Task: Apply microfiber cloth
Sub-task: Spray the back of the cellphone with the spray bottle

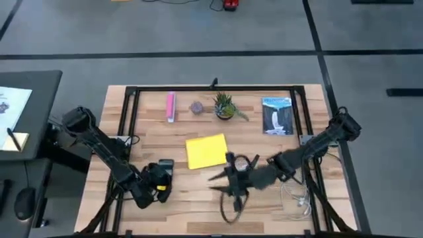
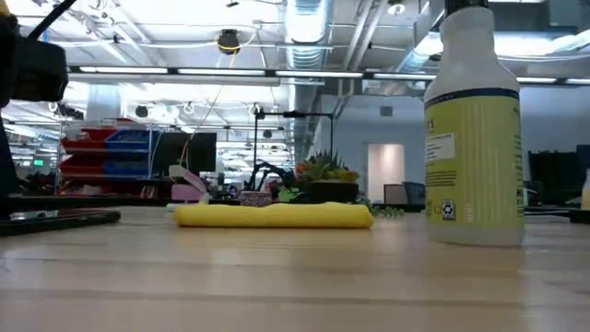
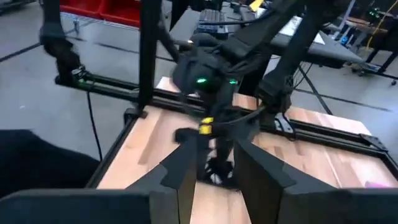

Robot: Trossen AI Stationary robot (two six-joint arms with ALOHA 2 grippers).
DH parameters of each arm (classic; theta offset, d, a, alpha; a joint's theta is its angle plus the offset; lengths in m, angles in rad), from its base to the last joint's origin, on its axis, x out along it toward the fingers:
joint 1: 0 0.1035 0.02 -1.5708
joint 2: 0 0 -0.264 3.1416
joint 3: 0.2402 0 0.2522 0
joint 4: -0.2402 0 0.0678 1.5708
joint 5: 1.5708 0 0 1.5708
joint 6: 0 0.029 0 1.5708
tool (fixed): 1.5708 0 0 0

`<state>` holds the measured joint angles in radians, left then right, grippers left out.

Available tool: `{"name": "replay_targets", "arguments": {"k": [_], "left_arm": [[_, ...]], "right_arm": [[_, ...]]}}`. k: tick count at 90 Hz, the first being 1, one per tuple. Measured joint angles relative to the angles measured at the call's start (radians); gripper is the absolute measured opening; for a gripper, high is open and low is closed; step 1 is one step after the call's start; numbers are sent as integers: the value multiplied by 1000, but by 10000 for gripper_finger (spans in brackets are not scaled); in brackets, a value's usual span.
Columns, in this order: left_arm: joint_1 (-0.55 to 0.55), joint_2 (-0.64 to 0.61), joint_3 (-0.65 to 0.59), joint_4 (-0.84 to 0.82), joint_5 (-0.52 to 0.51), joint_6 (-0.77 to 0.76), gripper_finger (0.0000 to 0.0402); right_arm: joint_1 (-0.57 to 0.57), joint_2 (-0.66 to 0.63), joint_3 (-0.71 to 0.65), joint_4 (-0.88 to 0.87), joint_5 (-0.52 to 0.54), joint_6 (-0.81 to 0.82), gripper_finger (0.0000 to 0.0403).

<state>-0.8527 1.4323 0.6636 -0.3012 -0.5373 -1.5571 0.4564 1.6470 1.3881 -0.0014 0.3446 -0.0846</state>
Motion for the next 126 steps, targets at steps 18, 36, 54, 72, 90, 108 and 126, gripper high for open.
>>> {"name": "replay_targets", "arguments": {"k": [18, 36, 54, 72, 90, 108, 126], "left_arm": [[20, 4, 179, -198, -67, 100, 278], [32, 3, 319, -507, -73, 82, 278], [-59, 3, 315, -582, -71, -73, 278], [-131, 37, 246, -557, -10, -110, 278], [-156, 107, 200, -483, 89, 72, 278], [-133, 207, 173, -420, 66, 211, 278], [-67, 253, 168, -363, -5, 237, 278]], "right_arm": [[-145, 121, 164, -9, -143, -97, 97], [-258, 274, 286, -117, -244, -36, 100], [-314, 410, 286, -177, -356, 81, 126], [-351, 541, 297, -180, -534, 239, 175], [-363, 652, 371, -189, -641, 408, 212], [-358, 748, 476, -216, -696, 551, 219], [-371, 796, 501, -236, -719, 658, 219]]}}
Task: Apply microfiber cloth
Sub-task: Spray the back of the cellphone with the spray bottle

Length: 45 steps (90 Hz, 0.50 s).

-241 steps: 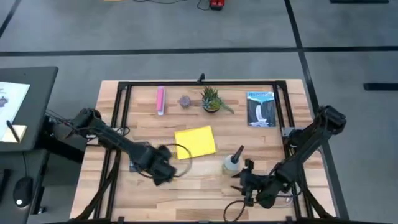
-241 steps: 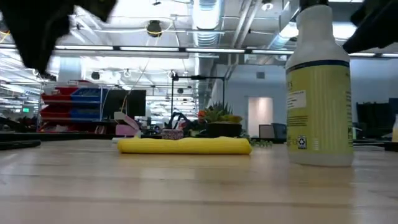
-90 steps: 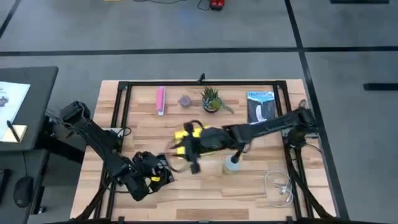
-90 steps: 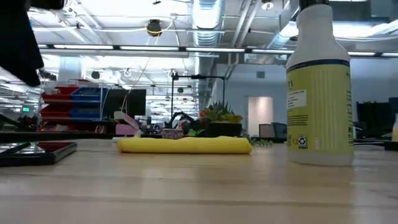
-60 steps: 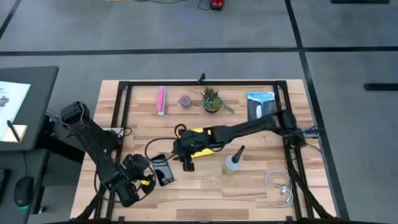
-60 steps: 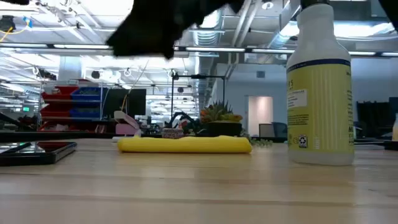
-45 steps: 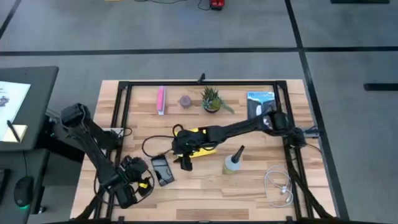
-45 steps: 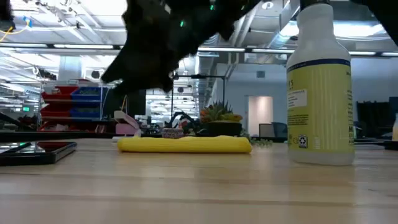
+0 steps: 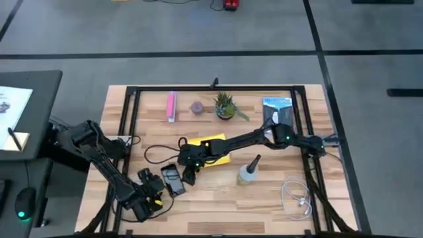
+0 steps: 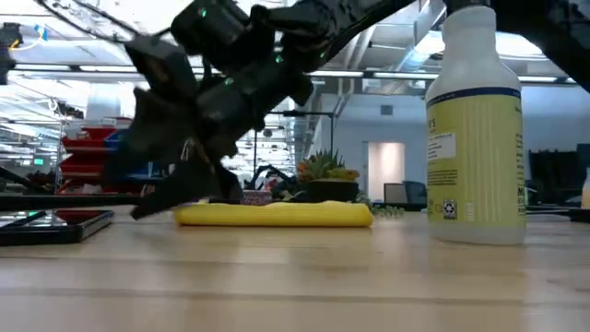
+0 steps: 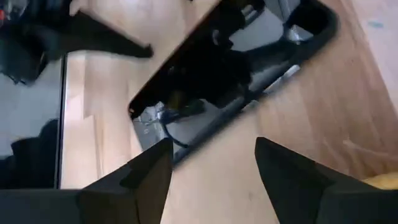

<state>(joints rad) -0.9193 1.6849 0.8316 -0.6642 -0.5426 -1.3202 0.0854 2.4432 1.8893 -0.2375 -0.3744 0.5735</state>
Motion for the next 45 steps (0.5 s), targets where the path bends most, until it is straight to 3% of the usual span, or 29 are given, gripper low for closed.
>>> {"name": "replay_targets", "arguments": {"k": [13, 45], "left_arm": [[31, 6, -3, 107, -92, 75, 278], [153, 16, -1, 206, -93, 243, 278]], "right_arm": [[-4, 0, 0, -18, 5, 8, 219], [-4, -1, 0, -45, 25, 32, 219]]}}
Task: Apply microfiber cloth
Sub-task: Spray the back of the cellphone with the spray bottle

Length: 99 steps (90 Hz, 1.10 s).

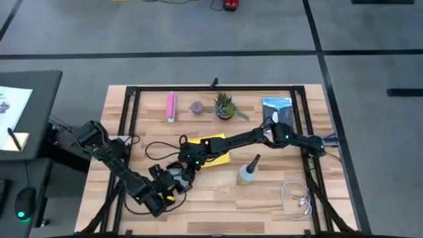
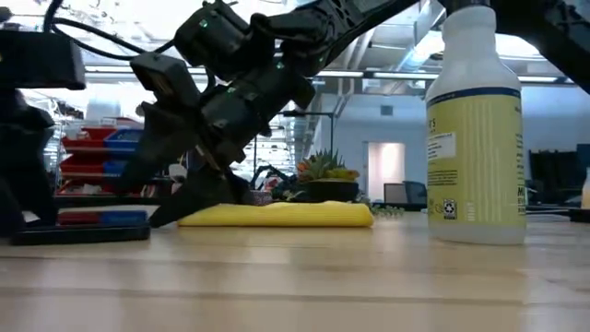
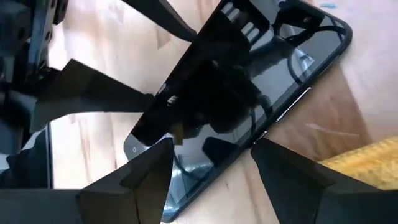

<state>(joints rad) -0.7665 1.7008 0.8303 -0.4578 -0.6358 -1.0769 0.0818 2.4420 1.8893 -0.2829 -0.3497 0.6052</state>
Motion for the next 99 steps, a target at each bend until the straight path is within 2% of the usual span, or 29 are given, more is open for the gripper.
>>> {"name": "replay_targets", "arguments": {"k": [13, 50, 99], "left_arm": [[18, 0, 0, 46, -2, 63, 278], [17, 2, -1, 48, -14, 51, 278], [17, 3, -1, 49, -15, 46, 278]], "right_arm": [[2, 0, -1, 19, -5, -8, 219], [11, -3, -2, 29, -45, -56, 217], [16, -6, -2, 30, -65, -29, 217]]}}
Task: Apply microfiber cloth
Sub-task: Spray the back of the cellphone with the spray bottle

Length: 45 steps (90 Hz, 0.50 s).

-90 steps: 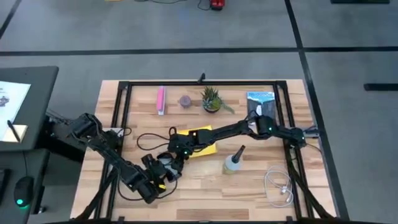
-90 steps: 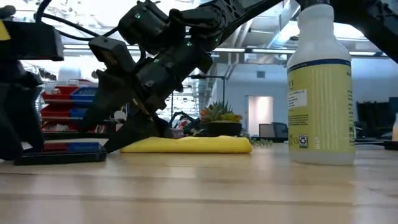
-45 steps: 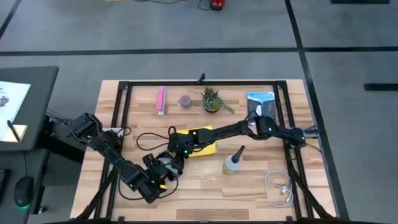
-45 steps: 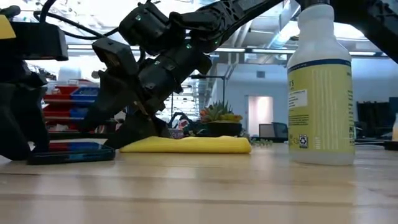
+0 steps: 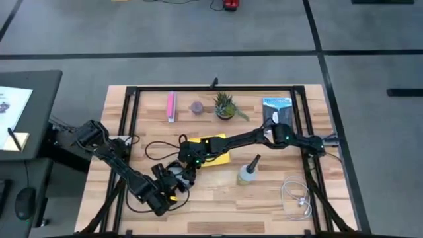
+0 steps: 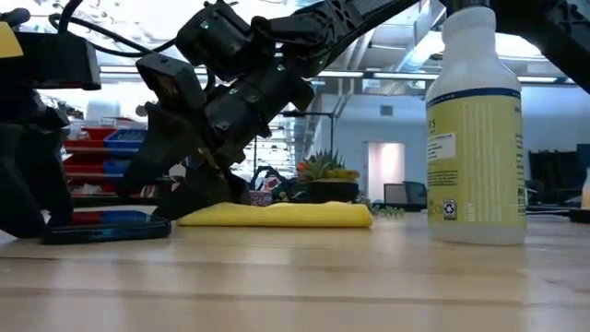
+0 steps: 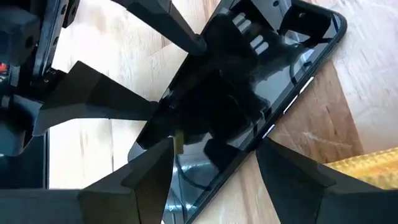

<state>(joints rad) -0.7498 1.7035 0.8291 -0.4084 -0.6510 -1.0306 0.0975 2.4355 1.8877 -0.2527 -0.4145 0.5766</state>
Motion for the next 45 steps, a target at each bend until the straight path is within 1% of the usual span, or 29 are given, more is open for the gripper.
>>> {"name": "replay_targets", "arguments": {"k": [45], "left_arm": [[-31, -9, -2, -4, 23, -47, 278]], "right_arm": [[-17, -26, 4, -49, -25, 0, 216]]}}
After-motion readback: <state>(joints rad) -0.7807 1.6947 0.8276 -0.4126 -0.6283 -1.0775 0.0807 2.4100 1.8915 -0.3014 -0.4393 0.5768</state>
